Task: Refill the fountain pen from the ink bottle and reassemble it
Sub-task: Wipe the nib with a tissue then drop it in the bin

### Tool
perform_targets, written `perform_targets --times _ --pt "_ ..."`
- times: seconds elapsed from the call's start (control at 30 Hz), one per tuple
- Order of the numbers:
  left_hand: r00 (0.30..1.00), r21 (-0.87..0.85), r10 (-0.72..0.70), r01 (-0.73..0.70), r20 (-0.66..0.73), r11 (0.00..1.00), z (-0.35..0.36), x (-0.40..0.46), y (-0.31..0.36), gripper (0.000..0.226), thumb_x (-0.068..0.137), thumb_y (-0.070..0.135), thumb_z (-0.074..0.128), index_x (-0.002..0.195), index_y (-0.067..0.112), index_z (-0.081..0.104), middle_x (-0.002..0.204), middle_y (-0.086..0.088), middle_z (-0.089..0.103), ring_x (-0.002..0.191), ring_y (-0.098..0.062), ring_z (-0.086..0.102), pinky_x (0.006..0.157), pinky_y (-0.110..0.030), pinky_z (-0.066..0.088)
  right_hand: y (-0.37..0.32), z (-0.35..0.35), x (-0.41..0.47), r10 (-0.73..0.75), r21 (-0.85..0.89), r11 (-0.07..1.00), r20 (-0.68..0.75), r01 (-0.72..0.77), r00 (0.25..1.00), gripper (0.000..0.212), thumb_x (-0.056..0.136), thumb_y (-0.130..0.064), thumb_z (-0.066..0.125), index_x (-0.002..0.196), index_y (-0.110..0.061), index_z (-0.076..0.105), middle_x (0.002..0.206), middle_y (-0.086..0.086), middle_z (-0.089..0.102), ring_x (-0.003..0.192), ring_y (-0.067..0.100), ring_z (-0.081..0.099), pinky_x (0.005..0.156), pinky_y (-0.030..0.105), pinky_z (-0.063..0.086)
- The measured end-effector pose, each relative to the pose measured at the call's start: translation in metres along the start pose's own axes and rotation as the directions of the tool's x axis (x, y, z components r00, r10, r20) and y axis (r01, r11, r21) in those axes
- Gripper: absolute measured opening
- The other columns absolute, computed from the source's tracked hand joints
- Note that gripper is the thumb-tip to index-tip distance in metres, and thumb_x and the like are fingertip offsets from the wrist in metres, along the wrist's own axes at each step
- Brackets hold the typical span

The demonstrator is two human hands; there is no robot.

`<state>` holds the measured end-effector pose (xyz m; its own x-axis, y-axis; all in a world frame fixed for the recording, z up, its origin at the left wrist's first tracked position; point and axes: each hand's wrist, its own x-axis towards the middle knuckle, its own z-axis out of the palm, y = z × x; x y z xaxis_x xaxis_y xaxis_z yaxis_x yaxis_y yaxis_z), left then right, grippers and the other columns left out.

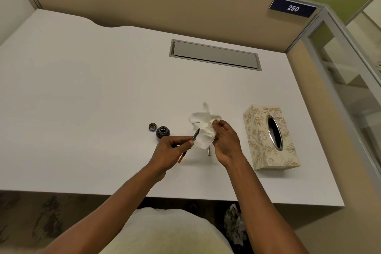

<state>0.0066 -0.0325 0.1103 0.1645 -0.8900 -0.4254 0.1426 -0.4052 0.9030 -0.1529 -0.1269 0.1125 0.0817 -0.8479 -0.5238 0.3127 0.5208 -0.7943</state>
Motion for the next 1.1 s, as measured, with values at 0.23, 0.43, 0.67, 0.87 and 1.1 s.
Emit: perform_targets --times 0.23,0.43,0.67,0.87,1.1 --pt "0.999 -0.049 0.037 -0.036 0.011 0.998 -0.003 0.0 0.007 0.018 0.091 0.02 0.073 0.107 0.022 0.08 0.092 0.004 0.078 0.078 0.005 0.067 0.066 -0.007 0.047 0.003 -0.005 0.001 0.043 -0.015 0.999 -0.02 -0.043 0.999 0.025 0.098 -0.008 0.063 0.121 0.003 0.067 0.123 0.019 0.069 0.102 0.025 0.068 0.094 0.038 0.056" --pt "1.0 -0.047 0.023 -0.022 0.014 0.999 -0.003 -0.001 0.006 0.017 0.091 0.022 0.073 0.105 0.025 0.08 0.091 0.003 0.079 0.079 0.003 0.067 0.074 -0.019 0.045 0.004 -0.001 -0.003 -0.011 -0.091 0.996 -0.038 0.007 0.999 0.008 0.103 -0.018 0.058 0.11 -0.019 0.063 0.114 0.01 0.069 0.098 0.033 0.07 0.067 0.04 0.06" --pt "0.999 -0.028 0.034 -0.034 0.018 0.999 -0.002 0.0 0.007 0.018 0.091 0.022 0.073 0.107 0.024 0.08 0.09 0.006 0.079 0.08 0.004 0.068 0.07 -0.014 0.047 0.005 0.0 -0.006 -0.064 -0.155 0.986 -0.033 0.058 0.997 0.022 0.093 0.013 0.059 0.096 -0.008 0.066 0.109 0.019 0.067 0.098 0.034 0.07 0.065 0.029 0.063" --pt "0.998 -0.002 0.06 -0.06 0.019 0.998 -0.002 0.001 0.007 0.016 0.091 0.021 0.072 0.104 0.026 0.08 0.089 0.005 0.079 0.08 0.003 0.069 0.066 -0.007 0.048 0.007 -0.001 -0.003 -0.012 -0.152 0.988 -0.001 0.011 1.0 0.013 0.094 0.0 0.063 0.095 -0.003 0.076 0.106 0.011 0.073 0.098 0.028 0.072 0.082 0.036 0.064" --pt "0.998 0.028 0.045 -0.044 -0.041 0.999 0.0 0.006 0.003 0.014 0.09 0.023 0.074 0.094 0.036 0.079 0.089 0.007 0.079 0.086 -0.005 0.071 0.069 -0.009 0.047 0.015 -0.004 0.0 -0.246 -0.4 0.885 0.035 0.239 0.969 0.031 0.089 0.004 0.07 0.11 -0.019 0.076 0.113 0.005 0.073 0.11 0.021 0.069 0.078 0.032 0.062"
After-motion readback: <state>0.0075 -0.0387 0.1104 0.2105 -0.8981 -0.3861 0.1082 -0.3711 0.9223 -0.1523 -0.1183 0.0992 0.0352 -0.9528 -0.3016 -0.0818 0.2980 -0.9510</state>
